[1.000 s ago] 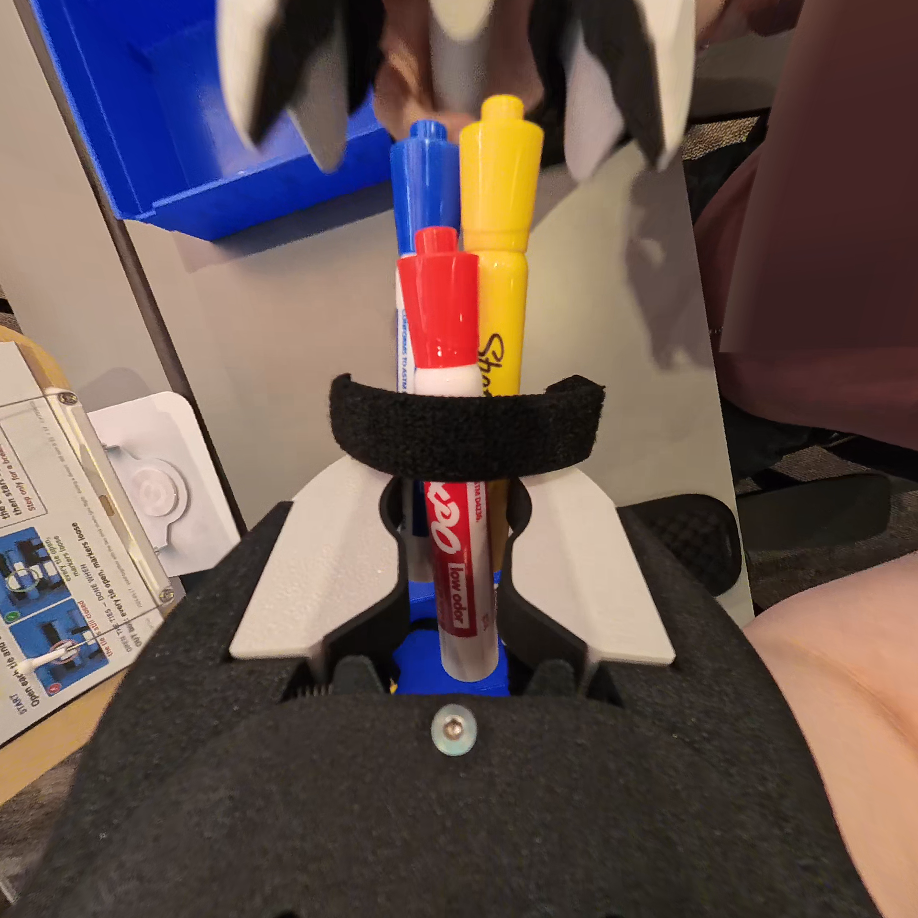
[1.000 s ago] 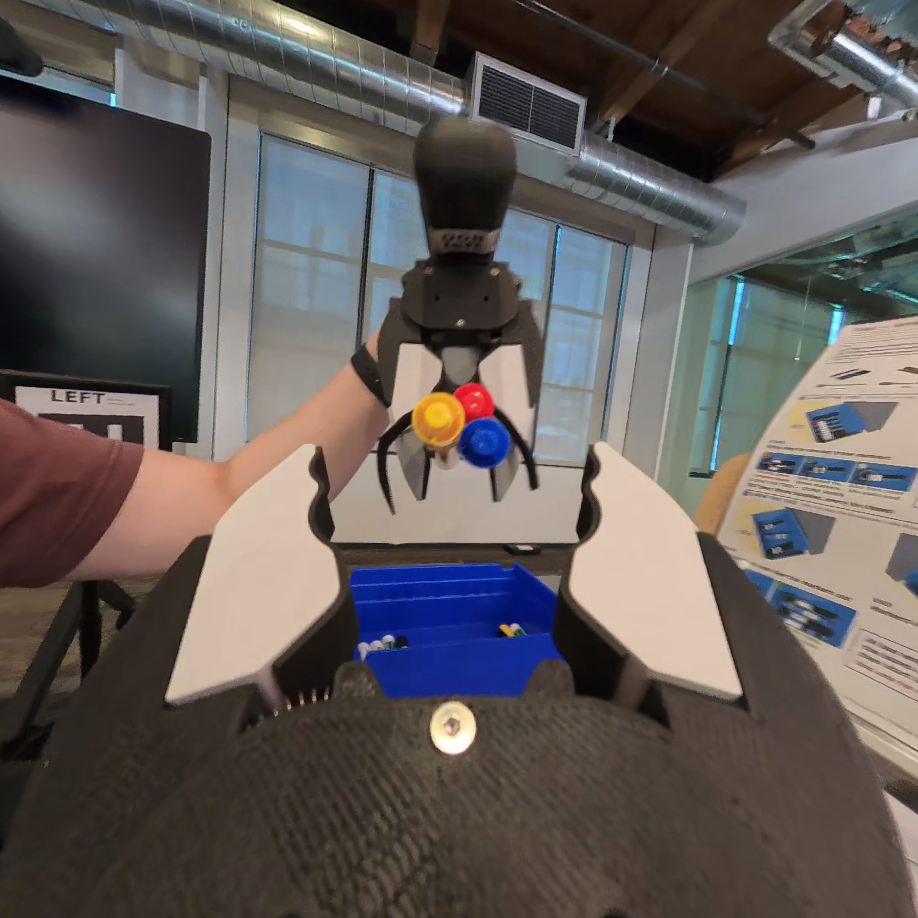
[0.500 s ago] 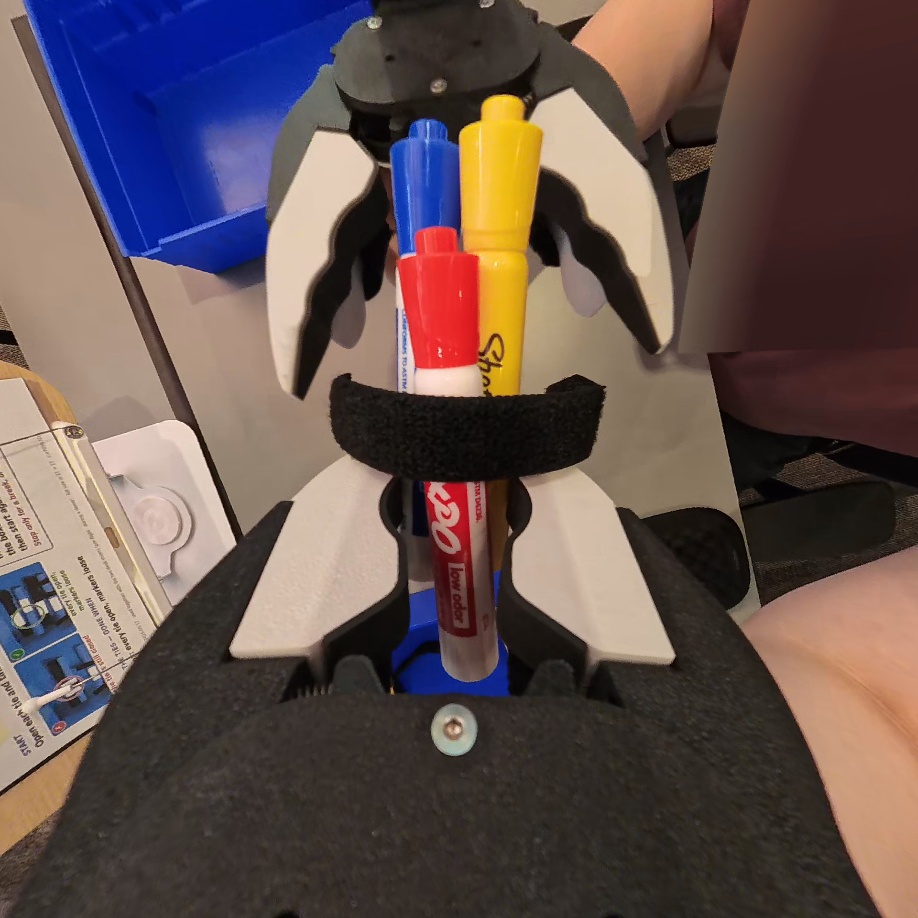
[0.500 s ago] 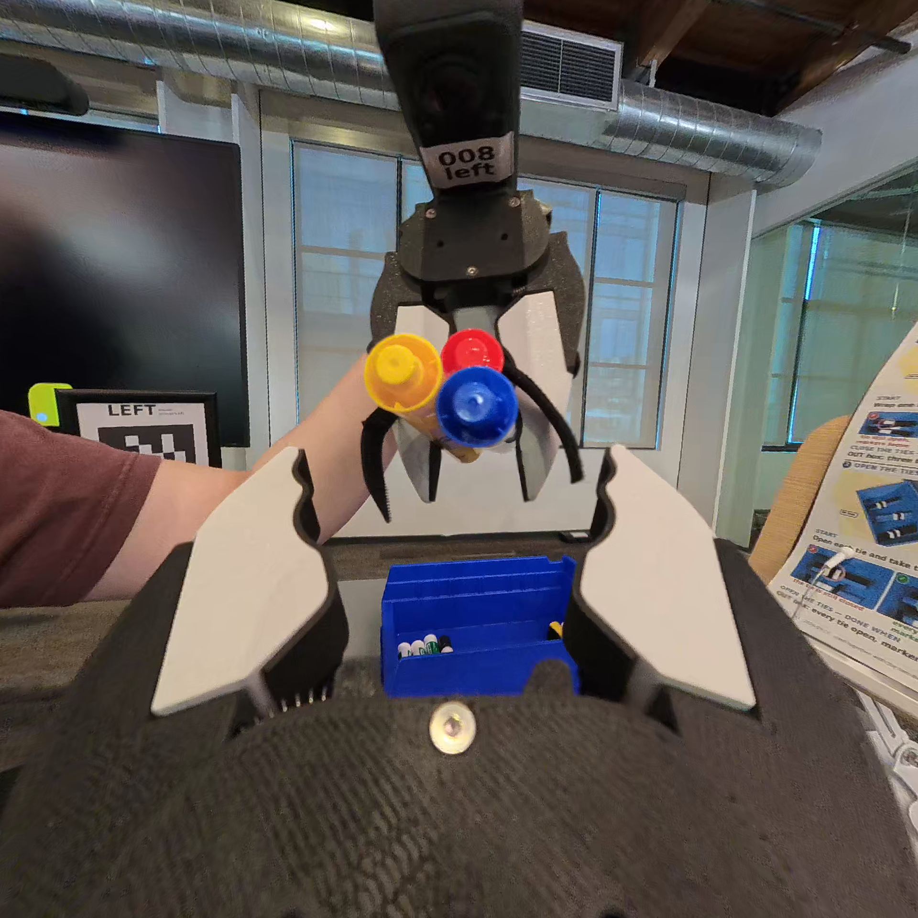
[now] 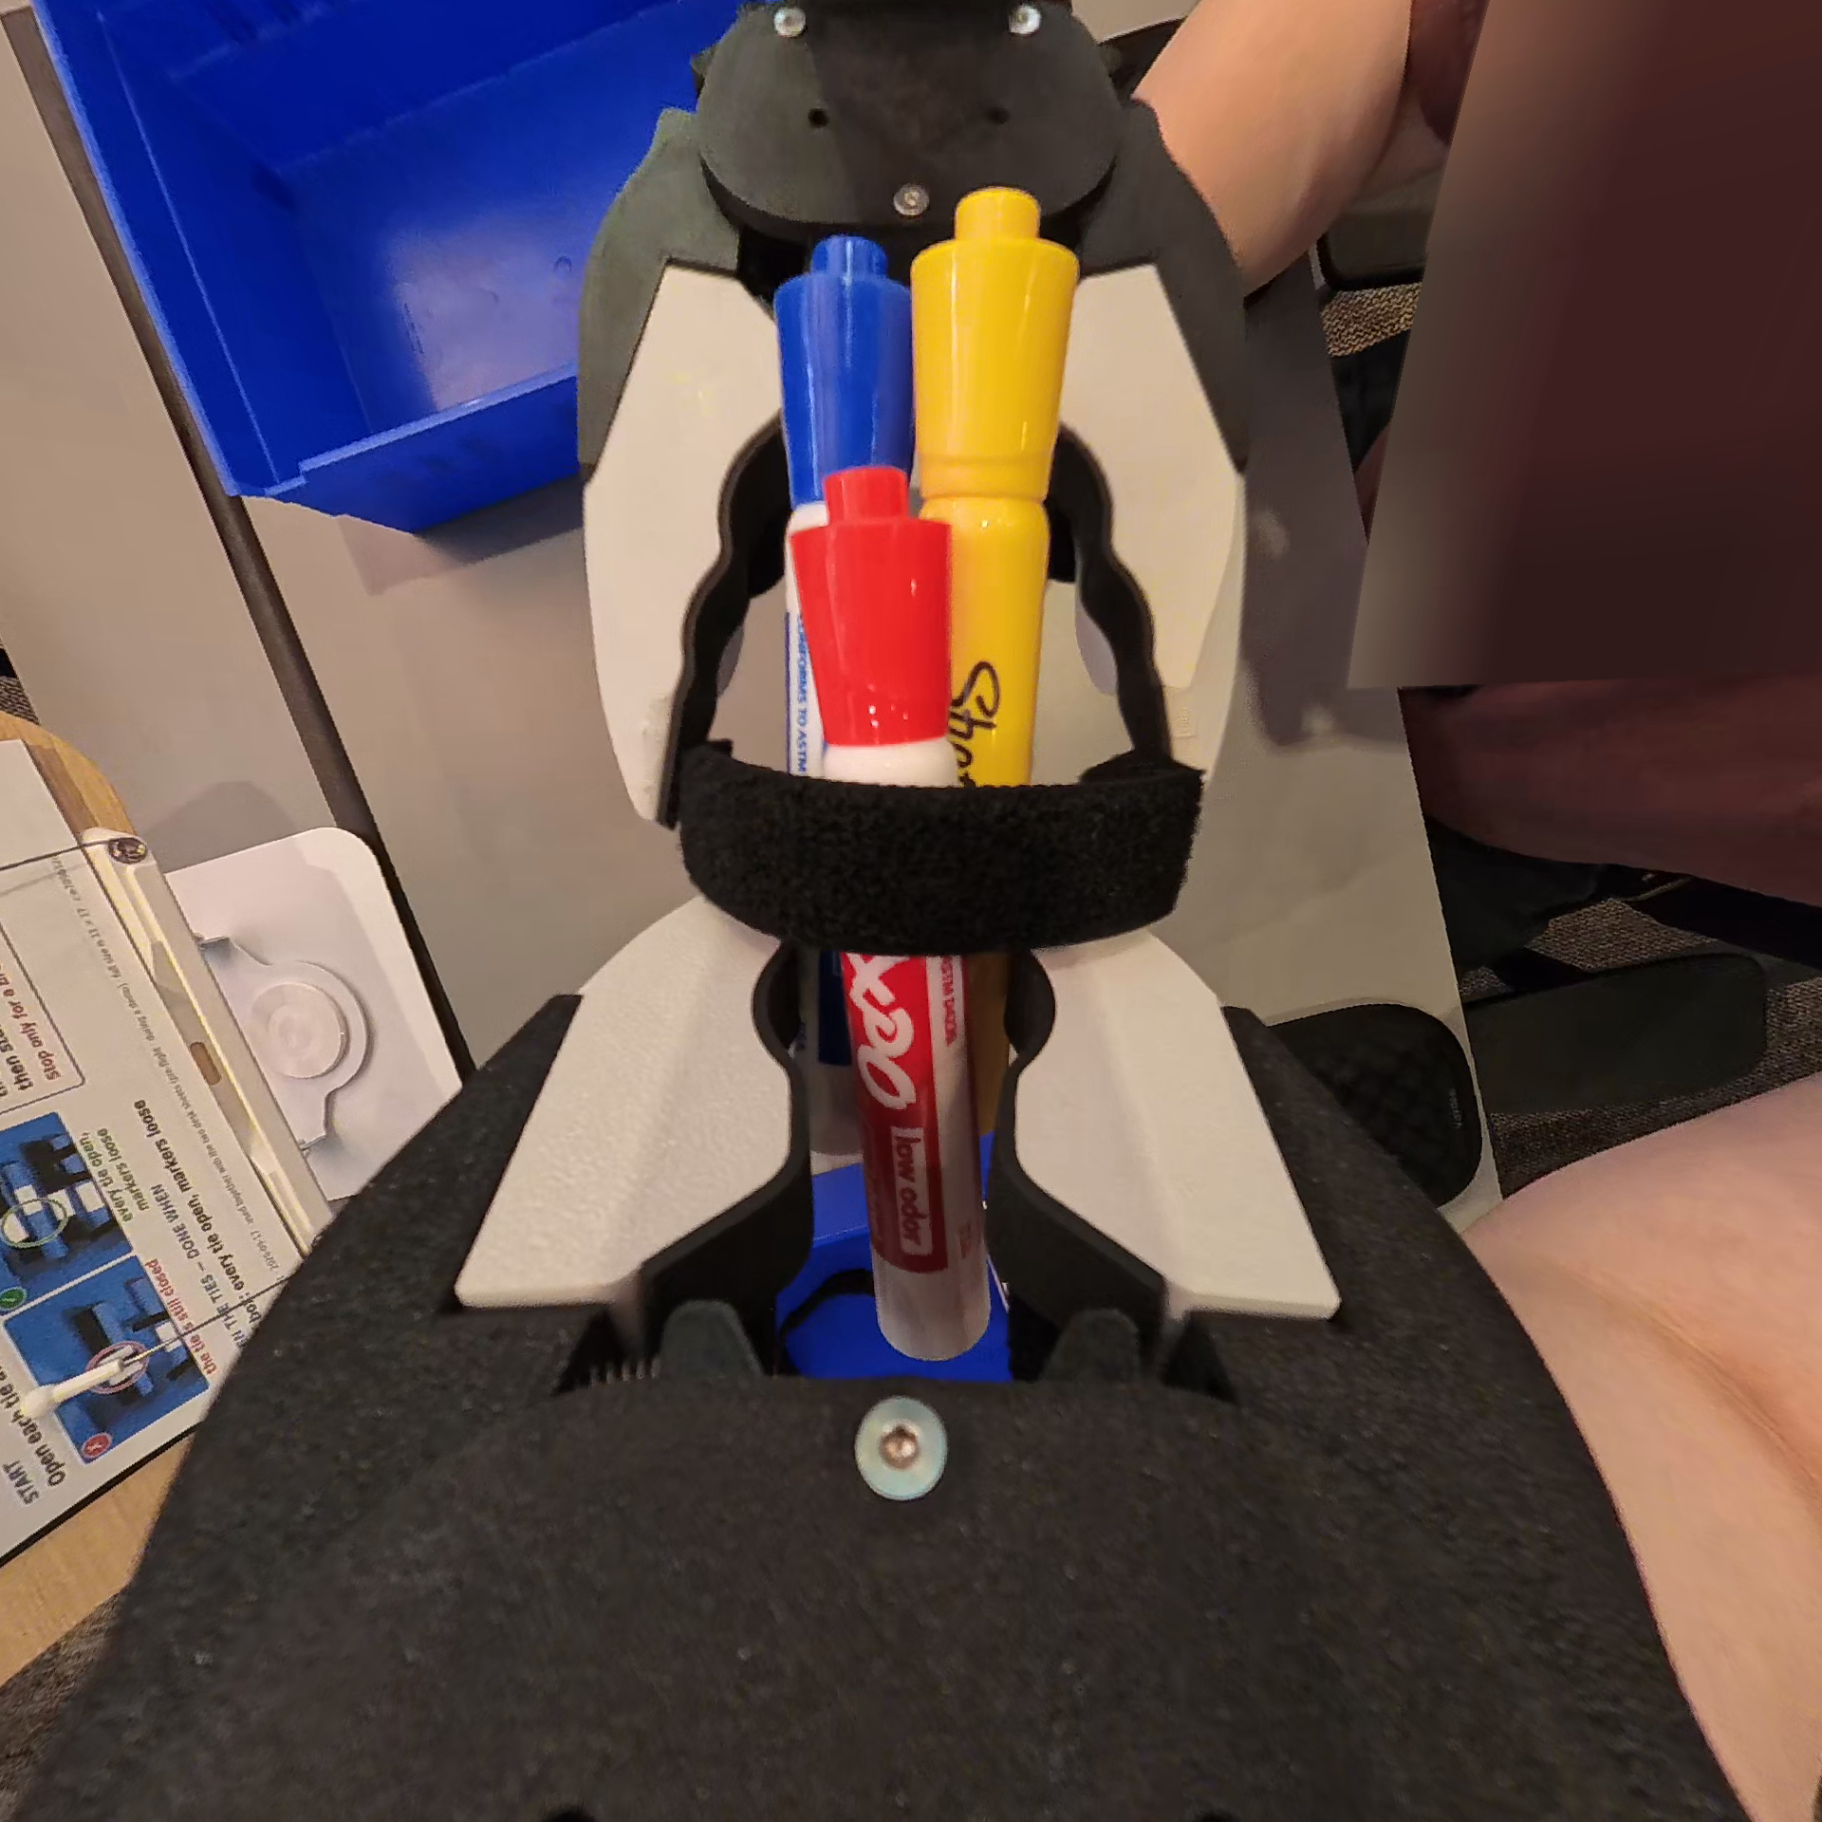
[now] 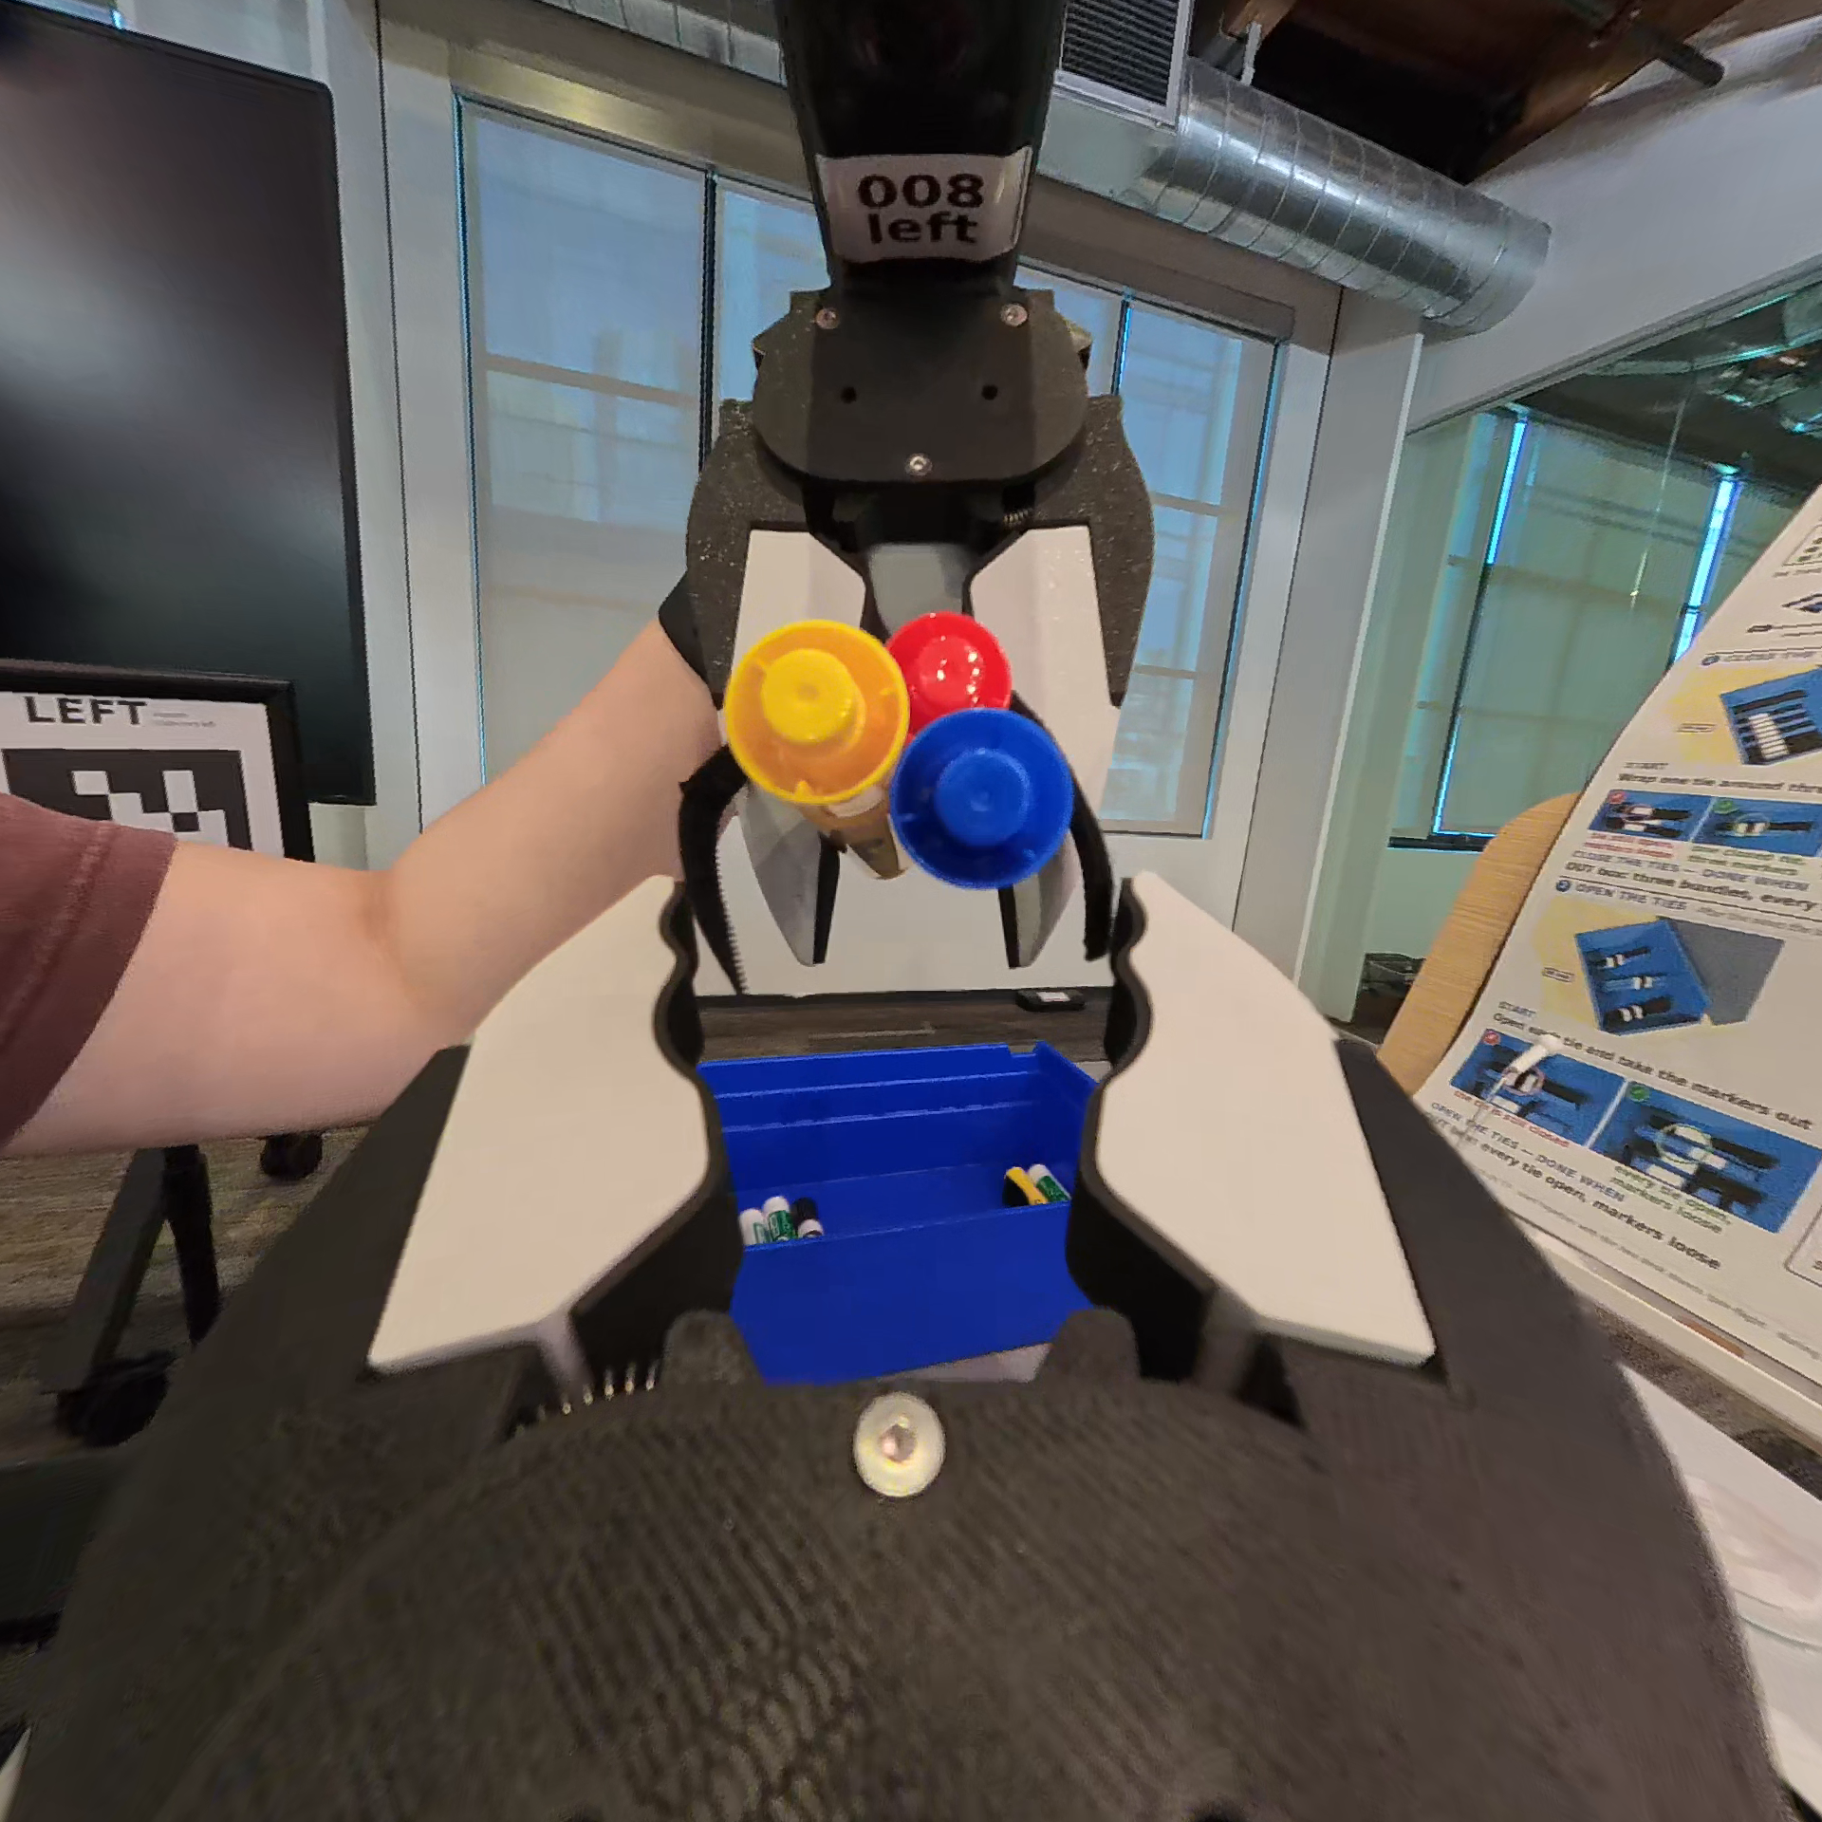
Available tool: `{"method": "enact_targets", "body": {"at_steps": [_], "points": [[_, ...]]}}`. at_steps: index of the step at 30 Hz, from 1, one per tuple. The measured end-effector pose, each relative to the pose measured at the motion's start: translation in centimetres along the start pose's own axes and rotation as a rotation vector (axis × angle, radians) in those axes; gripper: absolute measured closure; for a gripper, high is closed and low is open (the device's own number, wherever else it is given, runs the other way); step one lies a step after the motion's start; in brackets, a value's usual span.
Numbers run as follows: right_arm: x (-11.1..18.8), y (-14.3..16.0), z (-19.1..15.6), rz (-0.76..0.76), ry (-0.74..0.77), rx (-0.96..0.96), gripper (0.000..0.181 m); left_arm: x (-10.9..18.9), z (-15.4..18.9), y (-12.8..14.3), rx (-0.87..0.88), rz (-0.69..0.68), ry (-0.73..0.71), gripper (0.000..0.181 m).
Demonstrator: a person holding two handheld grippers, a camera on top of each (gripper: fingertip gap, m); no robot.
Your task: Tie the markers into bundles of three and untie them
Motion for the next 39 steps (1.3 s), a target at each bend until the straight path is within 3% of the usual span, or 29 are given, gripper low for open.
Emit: {"method": "enact_targets", "body": {"at_steps": [13, 17, 24, 39], "points": [[0.1, -0.4, 0.1, -0.002, 0.002, 0.003, 0.097, 0.0, 0.2, -0.3, -0.003, 0.002, 0.007, 0.143], [-0.1, 0.6, 0.0, -0.042, -0.017, -0.019, 0.117, -0.5, 0.2, 0.1, 0.011, -0.022, 0.035, 0.143], [-0.1, 2.1, 0.4, -0.08, -0.029, -0.036, 0.125, -1.5, -0.1, 1.4, 0.05, -0.121, 0.048, 0.142], [0.1, 2.6, 0.7, -0.116, -0.032, -0.019, 0.135, -1.6, -0.7, 1.5, 0.068, -0.143, 0.031, 0.142]]}}
Point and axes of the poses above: each gripper's, where its closed fingertips meet, x back along the fingers, y out of its underside, z = x × y across the jaws, the point moved 3 cm from there along x, back along the fingers, and after that the axes turned 2 degrees about y, right-handed, at the moved point
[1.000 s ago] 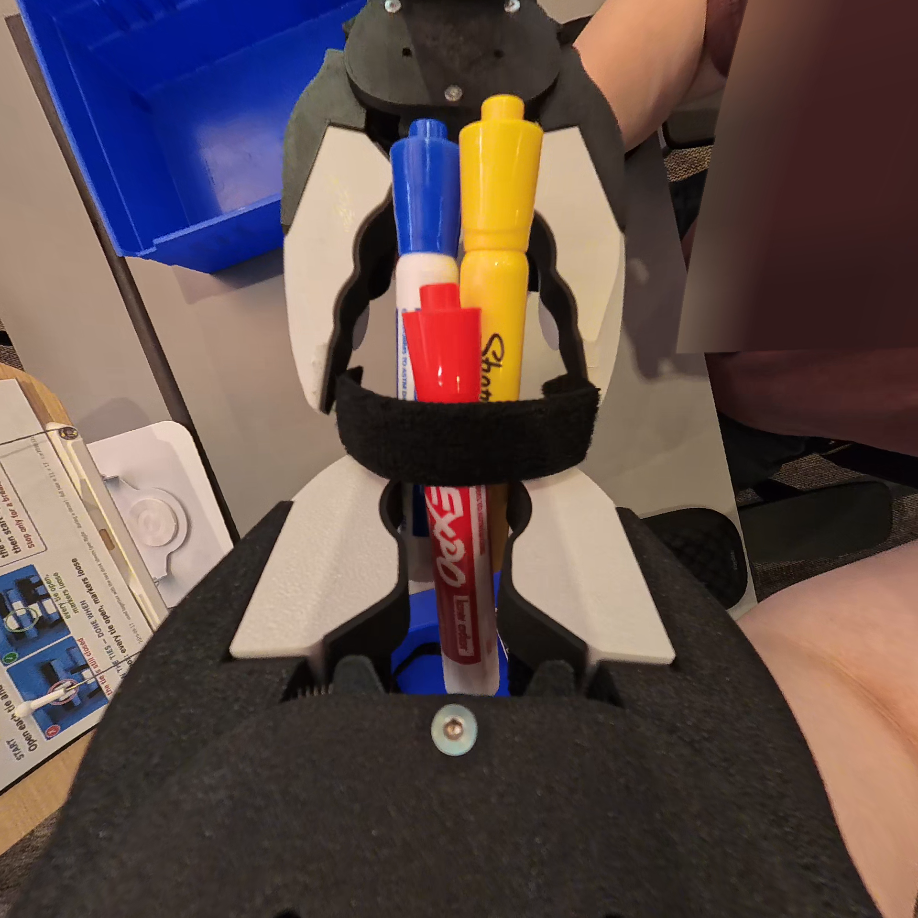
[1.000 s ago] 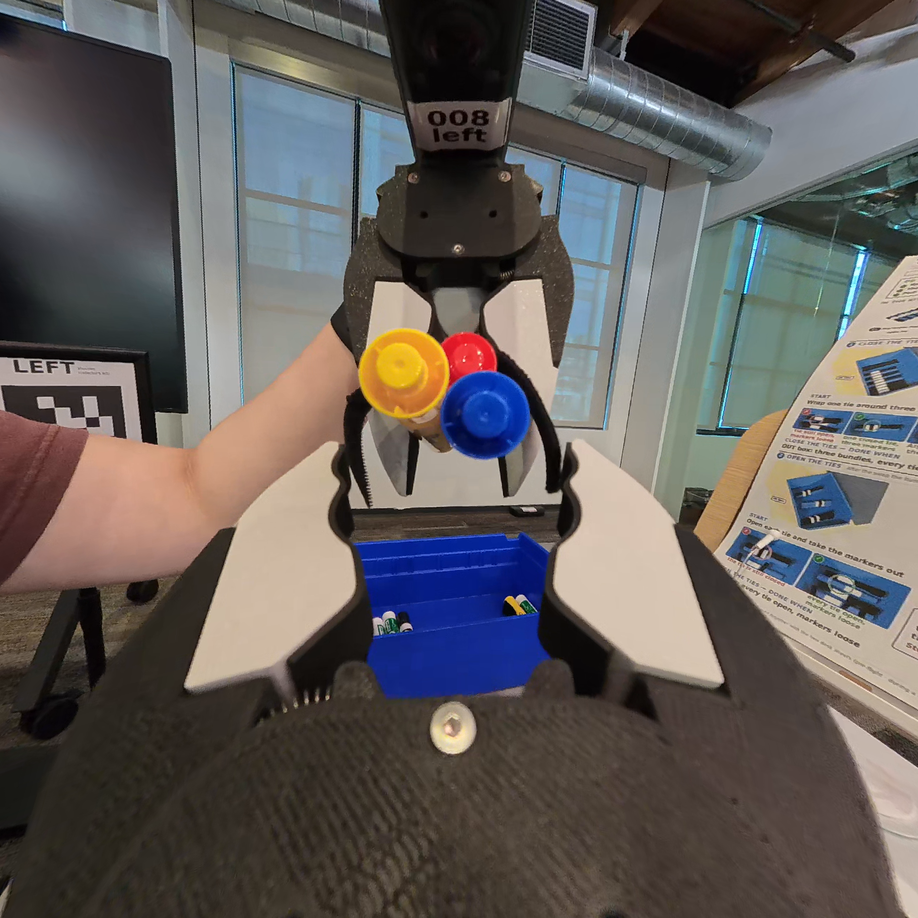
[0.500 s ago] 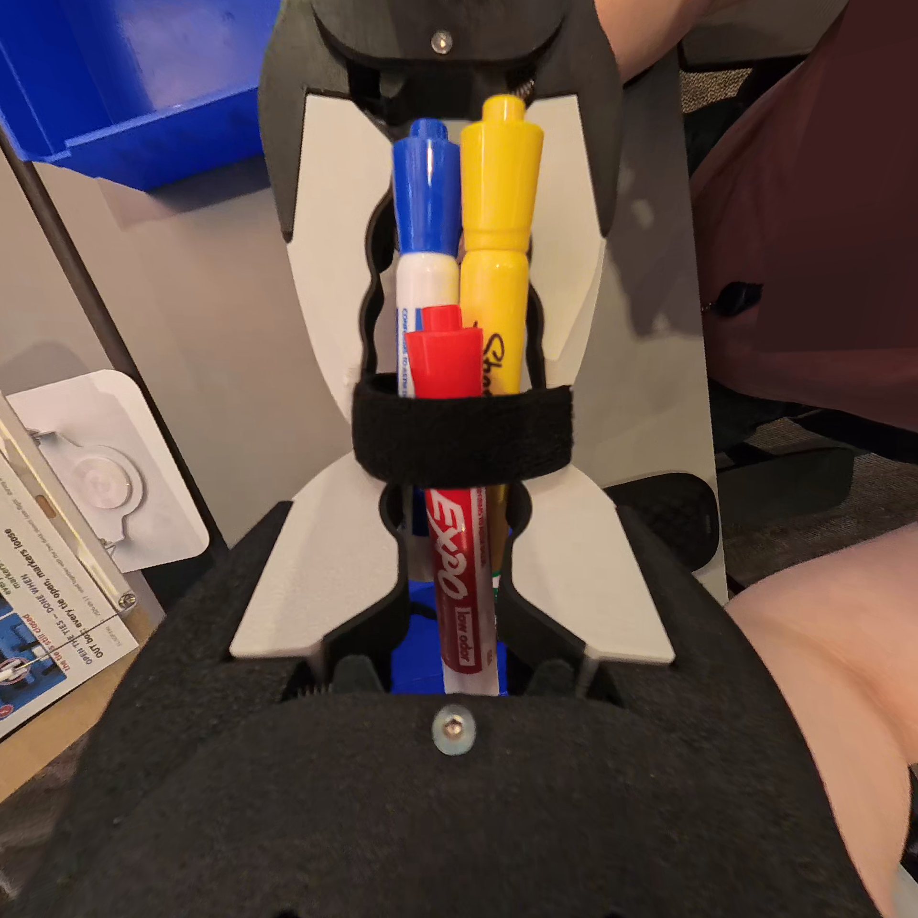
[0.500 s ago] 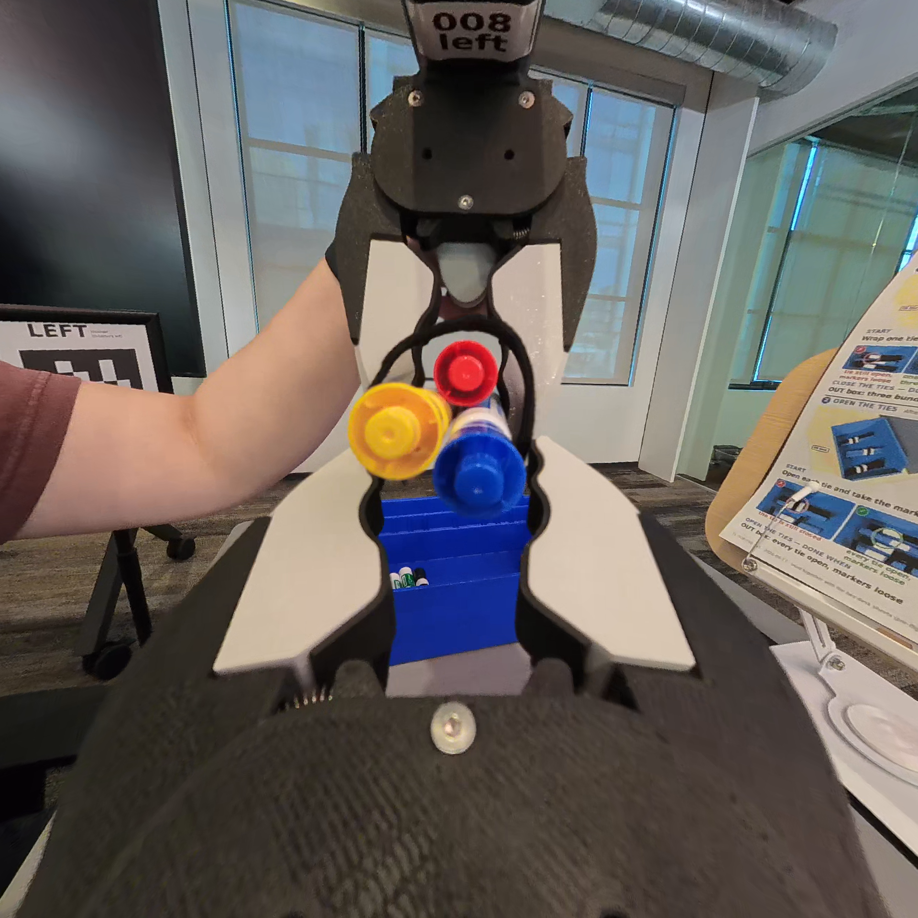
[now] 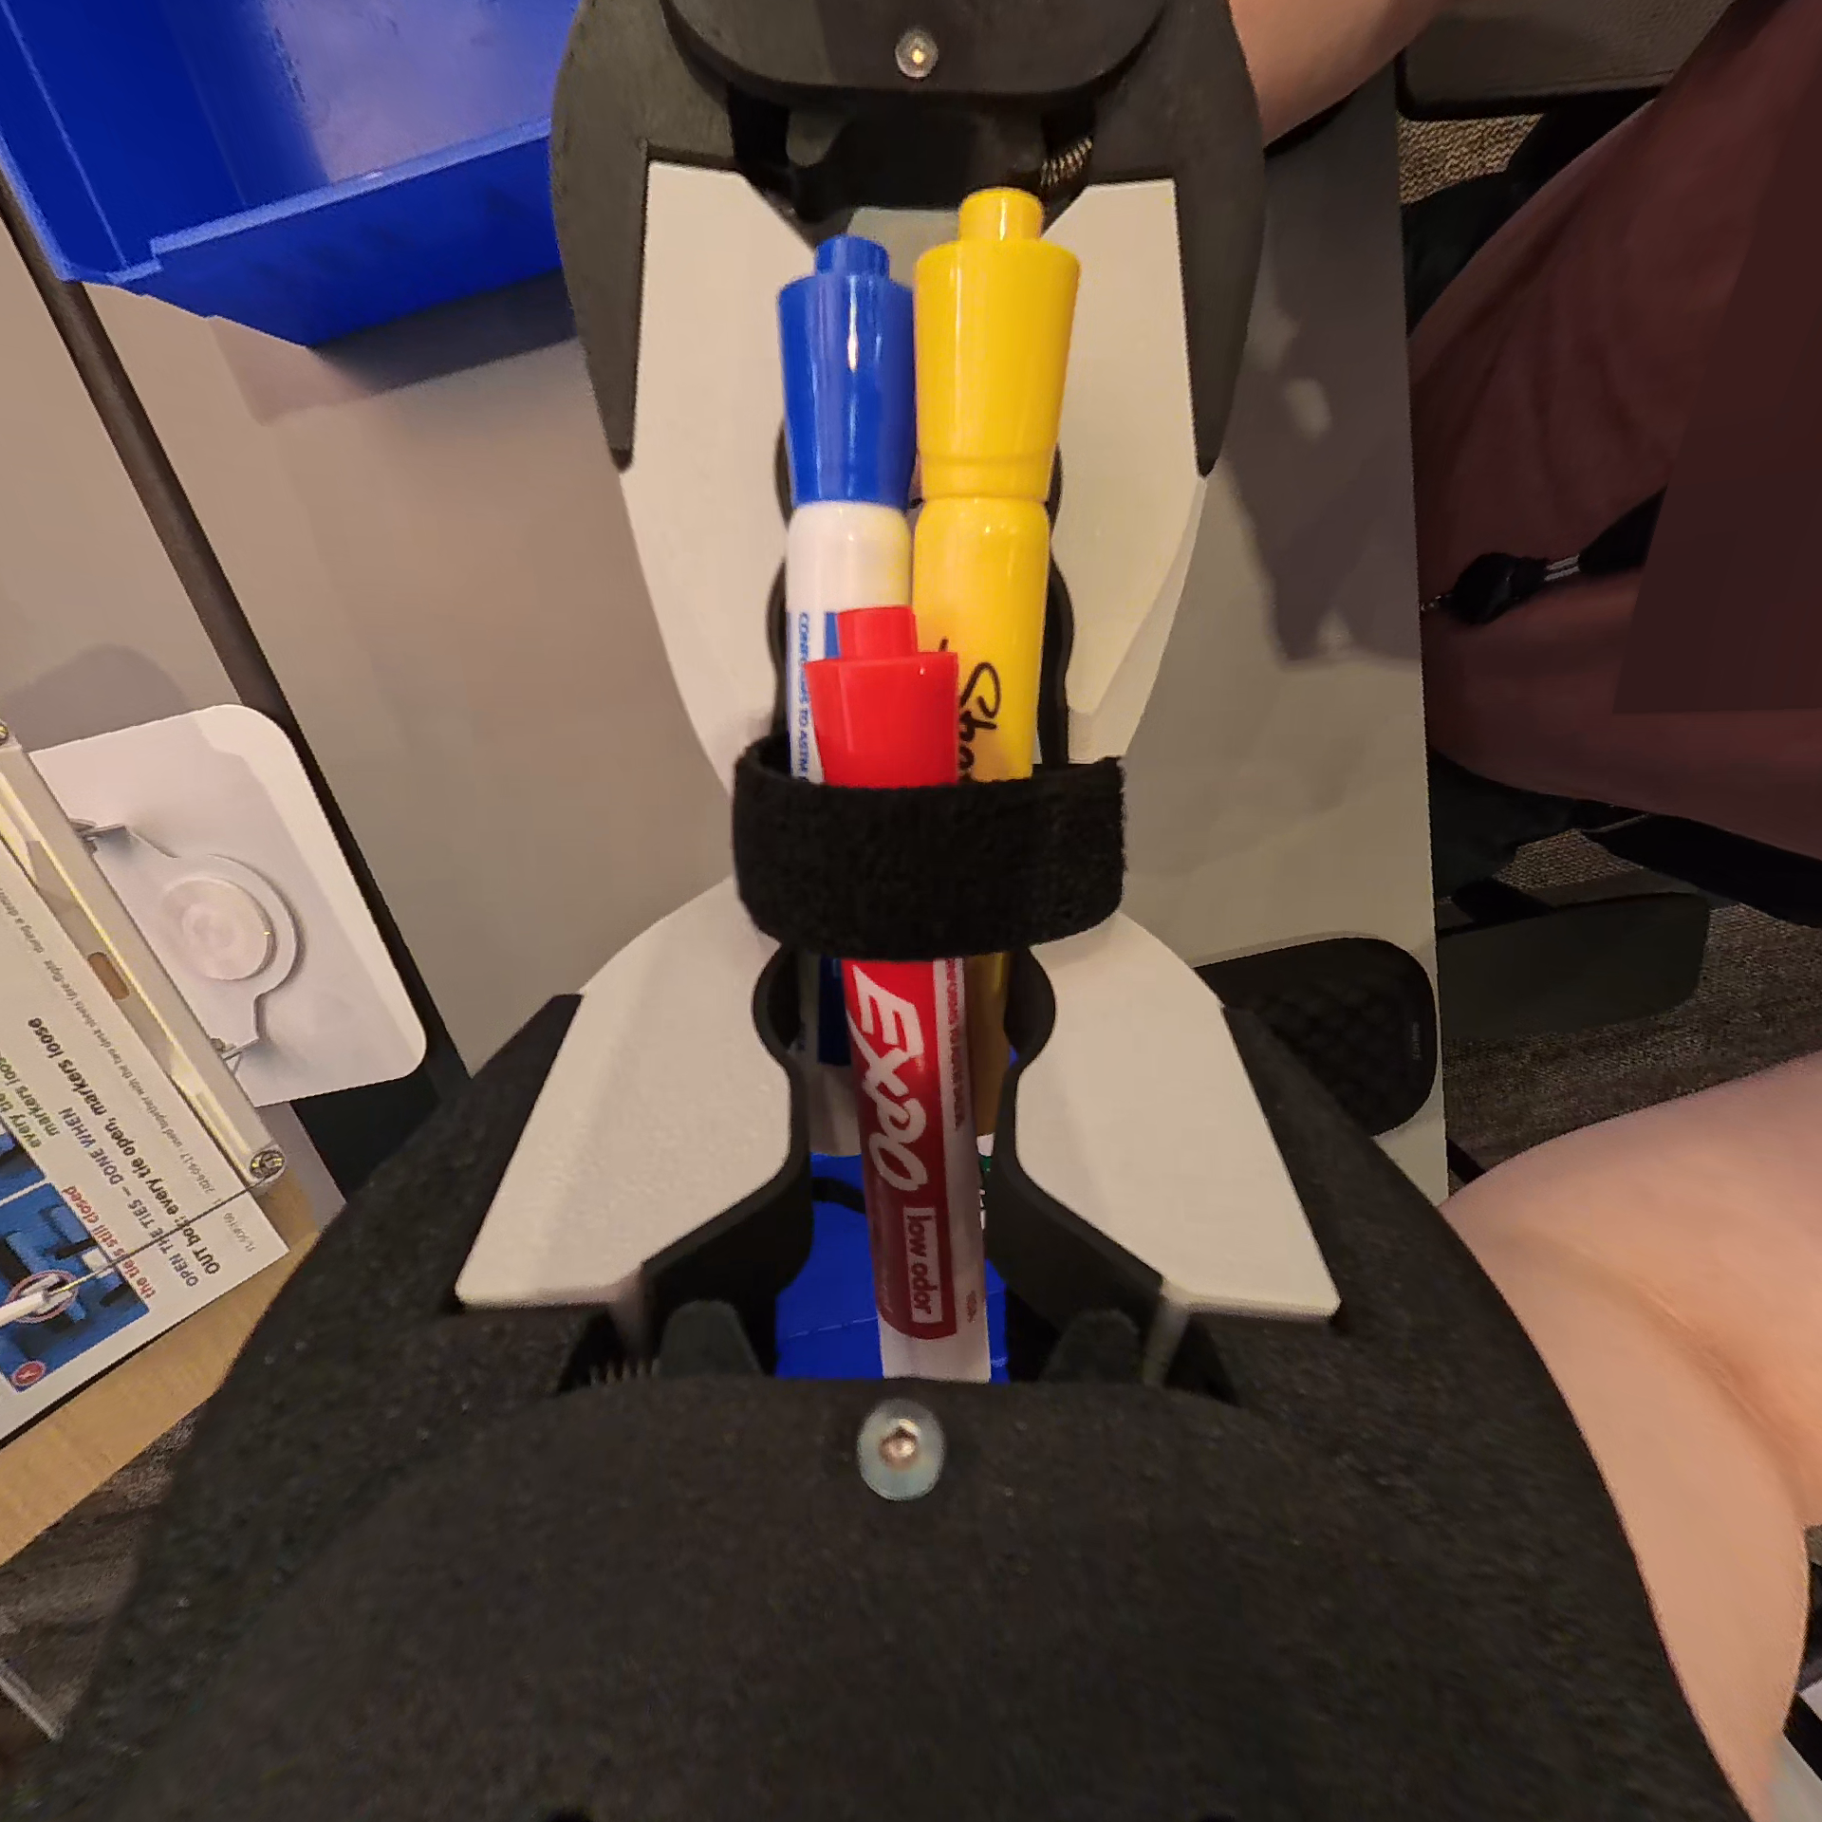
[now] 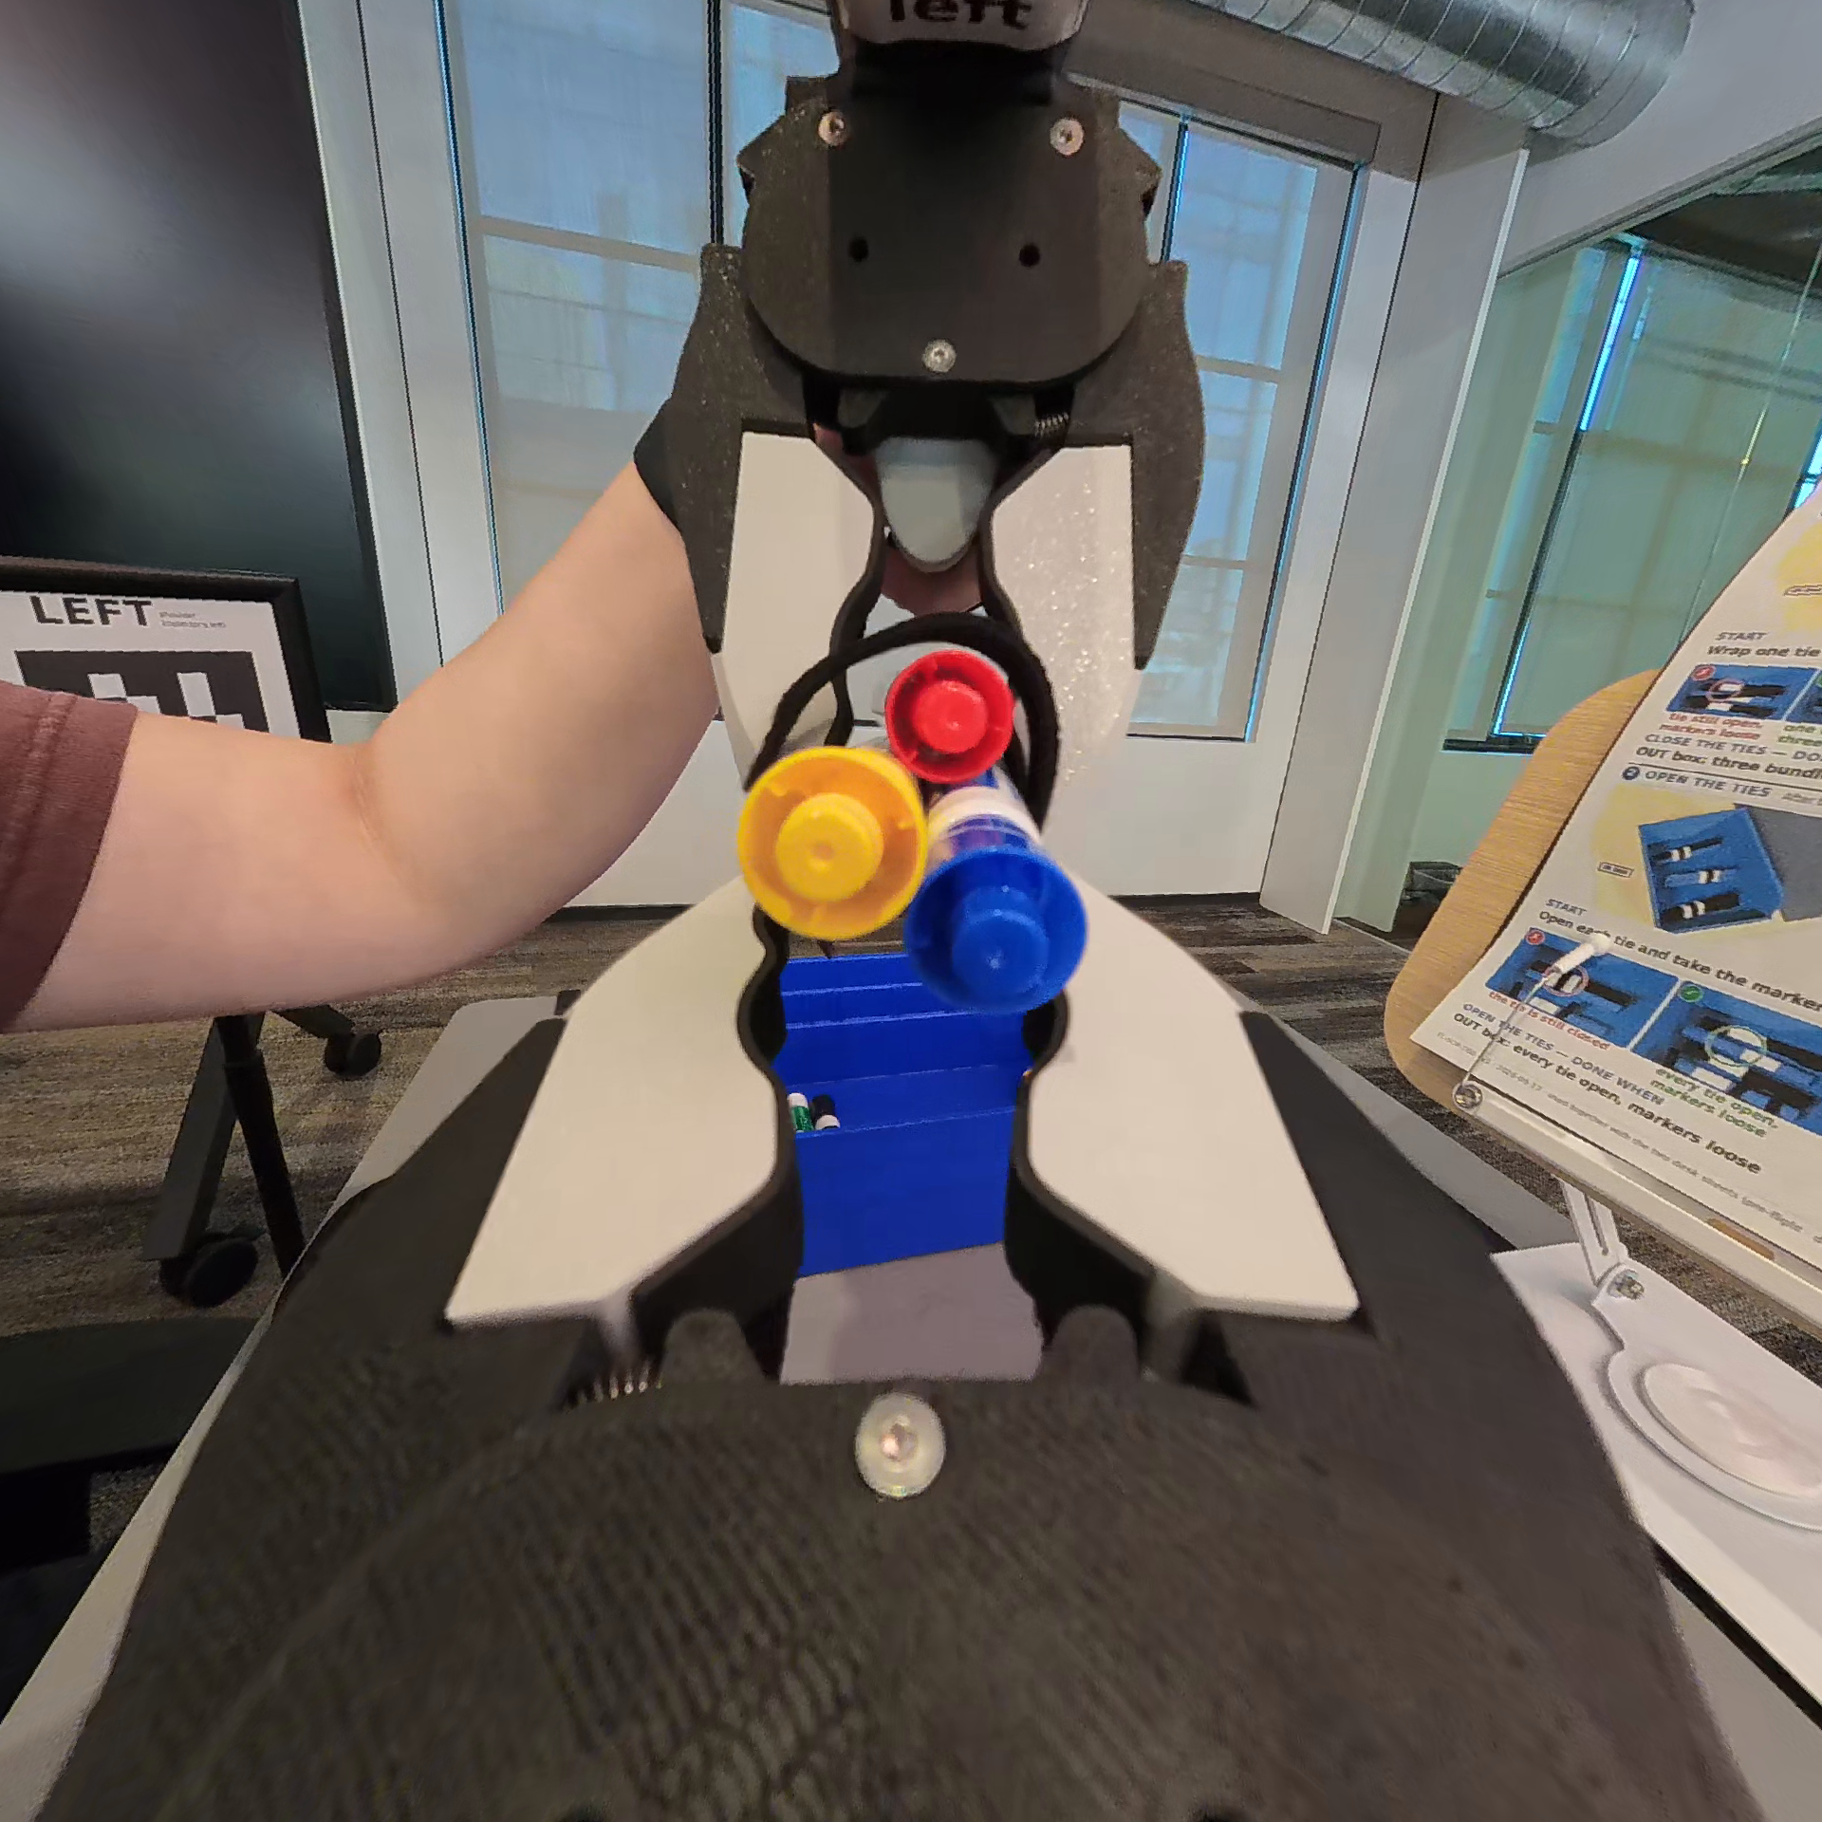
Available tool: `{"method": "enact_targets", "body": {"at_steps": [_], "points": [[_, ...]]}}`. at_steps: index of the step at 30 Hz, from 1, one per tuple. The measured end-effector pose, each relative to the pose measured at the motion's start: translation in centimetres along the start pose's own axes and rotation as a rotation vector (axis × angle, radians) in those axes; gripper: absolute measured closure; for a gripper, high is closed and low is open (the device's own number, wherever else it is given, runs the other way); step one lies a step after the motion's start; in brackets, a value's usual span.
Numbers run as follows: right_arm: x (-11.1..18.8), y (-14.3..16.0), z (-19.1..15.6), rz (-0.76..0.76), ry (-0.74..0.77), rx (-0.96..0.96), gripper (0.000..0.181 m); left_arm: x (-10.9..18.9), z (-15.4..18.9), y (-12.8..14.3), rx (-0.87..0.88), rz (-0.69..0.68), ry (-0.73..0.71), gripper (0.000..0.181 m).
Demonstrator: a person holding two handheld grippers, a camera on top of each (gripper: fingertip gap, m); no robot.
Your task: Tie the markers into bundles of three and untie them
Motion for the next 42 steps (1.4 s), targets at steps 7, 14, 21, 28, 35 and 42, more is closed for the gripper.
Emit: {"method": "enact_targets", "body": {"at_steps": [7, 14, 21, 28, 35, 42], "points": [[0.2, -0.2, 0.1, 0.003, -0.002, -0.001, 0.139, 0.1, 0.1, 0.0, 0.001, 0.007, 0.004, 0.142], [0.2, -0.3, 0.0, 0.009, -0.006, 0.0, 0.137, 0.1, 0.1, -0.1, -0.002, 0.009, 0.005, 0.142], [0.3, -0.3, -0.1, 0.015, -0.011, -0.008, 0.133, 0.4, 0.2, 0.0, 0.0, 0.017, 0.0, 0.142], [0.5, -0.4, 0.1, 0.011, -0.001, -0.017, 0.126, 0.6, 0.3, 0.0, 0.0, 0.024, -0.005, 0.142], [0.8, -0.2, 0.4, 0.005, 0.031, -0.034, 0.113, 0.6, 0.3, 0.1, 0.003, 0.016, -0.001, 0.142], [1.1, -0.2, 0.3, 0.023, 0.025, -0.04, 0.094, 0.1, 0.3, 0.6, 0.018, -0.017, 0.01, 0.142]]}}
Point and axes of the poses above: each gripper's, where its closed fingertips meet, x back along the fingers, y out of its underside, z = x × y across the jaws, the point moved 3 cm from there along x, back along the fingers, and after that the axes turned 2 degrees about y, right-handed, at the moved point
